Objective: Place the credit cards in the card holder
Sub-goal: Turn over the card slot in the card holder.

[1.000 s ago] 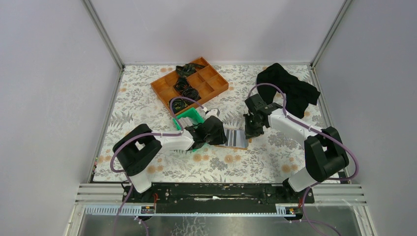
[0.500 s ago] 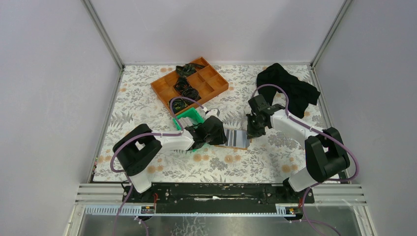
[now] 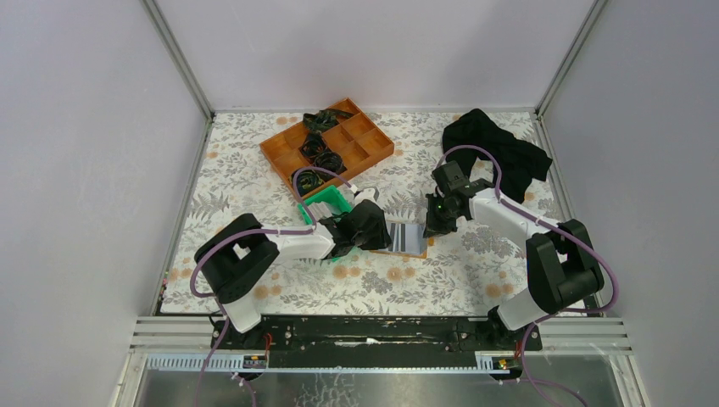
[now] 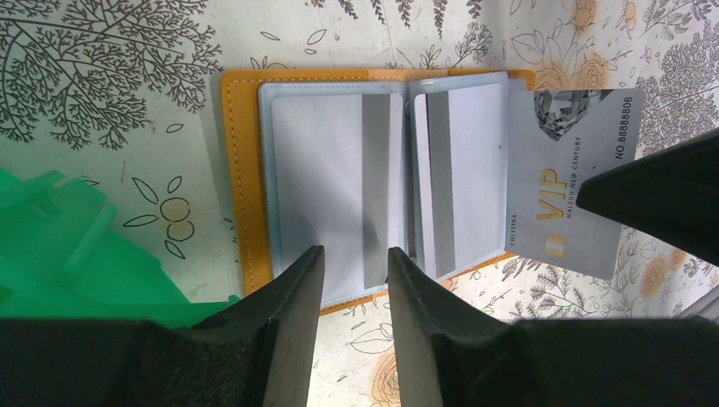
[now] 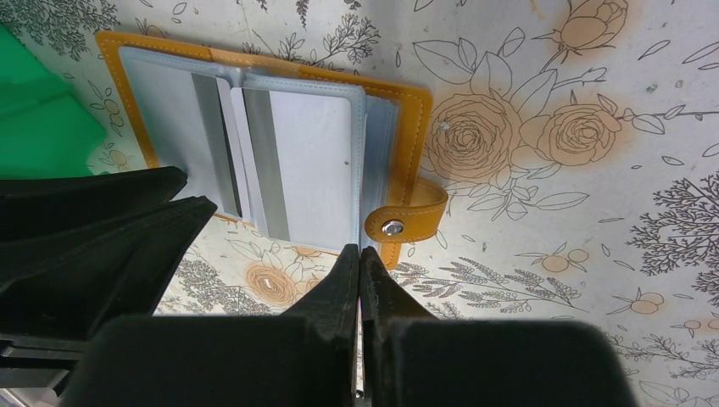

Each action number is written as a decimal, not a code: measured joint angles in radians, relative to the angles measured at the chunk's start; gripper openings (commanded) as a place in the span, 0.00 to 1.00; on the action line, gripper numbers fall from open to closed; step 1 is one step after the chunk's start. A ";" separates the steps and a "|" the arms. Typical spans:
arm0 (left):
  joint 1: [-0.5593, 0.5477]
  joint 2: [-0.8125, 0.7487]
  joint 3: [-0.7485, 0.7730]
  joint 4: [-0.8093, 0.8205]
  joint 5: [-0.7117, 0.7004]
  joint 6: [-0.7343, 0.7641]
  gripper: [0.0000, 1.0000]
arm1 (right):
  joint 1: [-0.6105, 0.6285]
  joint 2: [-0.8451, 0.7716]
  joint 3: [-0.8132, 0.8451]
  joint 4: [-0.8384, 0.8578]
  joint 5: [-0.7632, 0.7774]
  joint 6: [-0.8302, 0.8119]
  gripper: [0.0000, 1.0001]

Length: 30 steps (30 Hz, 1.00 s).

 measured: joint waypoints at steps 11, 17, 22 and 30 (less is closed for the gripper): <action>0.000 0.003 0.002 -0.002 0.000 0.001 0.41 | -0.024 -0.001 -0.027 0.028 -0.024 0.004 0.00; 0.000 0.004 0.004 -0.005 0.000 0.003 0.41 | -0.053 -0.022 -0.068 0.069 -0.066 0.011 0.00; 0.000 0.004 0.004 -0.005 0.000 0.004 0.41 | -0.071 -0.053 -0.106 0.113 -0.110 0.026 0.00; 0.000 0.004 0.004 -0.006 0.000 0.004 0.41 | -0.083 -0.101 -0.114 0.157 -0.166 0.042 0.00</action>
